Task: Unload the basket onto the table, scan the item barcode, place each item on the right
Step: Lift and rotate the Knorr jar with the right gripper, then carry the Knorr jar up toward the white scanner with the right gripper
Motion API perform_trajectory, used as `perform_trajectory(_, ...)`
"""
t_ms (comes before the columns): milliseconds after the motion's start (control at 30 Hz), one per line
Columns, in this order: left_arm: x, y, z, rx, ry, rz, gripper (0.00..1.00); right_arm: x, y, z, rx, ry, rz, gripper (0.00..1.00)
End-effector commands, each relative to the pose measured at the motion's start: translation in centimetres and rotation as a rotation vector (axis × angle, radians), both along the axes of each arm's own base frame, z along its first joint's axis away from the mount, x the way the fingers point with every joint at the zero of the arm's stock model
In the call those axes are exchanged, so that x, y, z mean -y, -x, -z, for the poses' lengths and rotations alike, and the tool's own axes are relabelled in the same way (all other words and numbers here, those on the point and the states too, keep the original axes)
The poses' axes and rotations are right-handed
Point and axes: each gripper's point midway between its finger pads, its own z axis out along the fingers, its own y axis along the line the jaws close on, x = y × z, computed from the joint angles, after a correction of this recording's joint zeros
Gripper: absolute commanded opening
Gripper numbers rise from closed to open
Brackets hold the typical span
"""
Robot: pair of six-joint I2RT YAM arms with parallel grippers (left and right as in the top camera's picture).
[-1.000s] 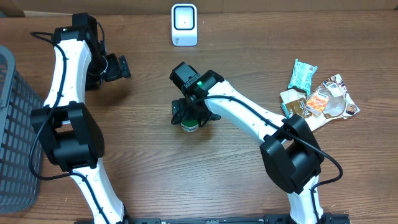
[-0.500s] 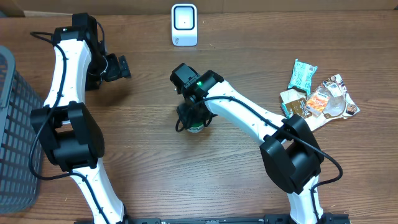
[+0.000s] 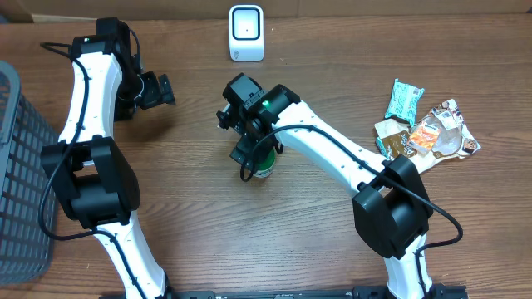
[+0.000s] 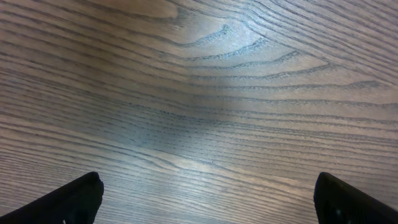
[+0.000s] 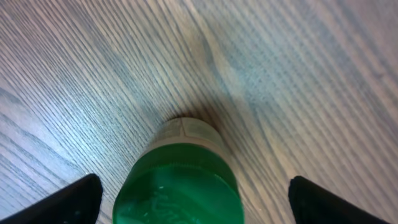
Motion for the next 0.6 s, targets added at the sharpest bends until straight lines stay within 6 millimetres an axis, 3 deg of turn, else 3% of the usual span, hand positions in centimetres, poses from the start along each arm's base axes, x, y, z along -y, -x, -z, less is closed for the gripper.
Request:
perform_trajectory(0, -0.4, -0.3, 0.0, 0.003, -0.01, -0.018, 1.0, 0.0, -0.5, -1.4, 0.024, -0.011, 0.02, 1.0)
perform_trajectory(400, -0.4, -0.3, 0.0, 0.003, -0.01, -0.018, 0.99, 0.9, 1.9, 2.0, -0.089, 0.004, 0.091, 0.99)
perform_trajectory(467, -0.4, -0.3, 0.0, 0.003, -0.01, -0.018, 1.0, 1.0, 2.0, 2.4, -0.091, 0.006, 0.091, 0.94)
perform_trajectory(567, -0.4, -0.3, 0.0, 0.003, -0.01, -0.018, 1.0, 1.2, 1.7, 2.3, -0.088, 0.002, 0.098, 0.78)
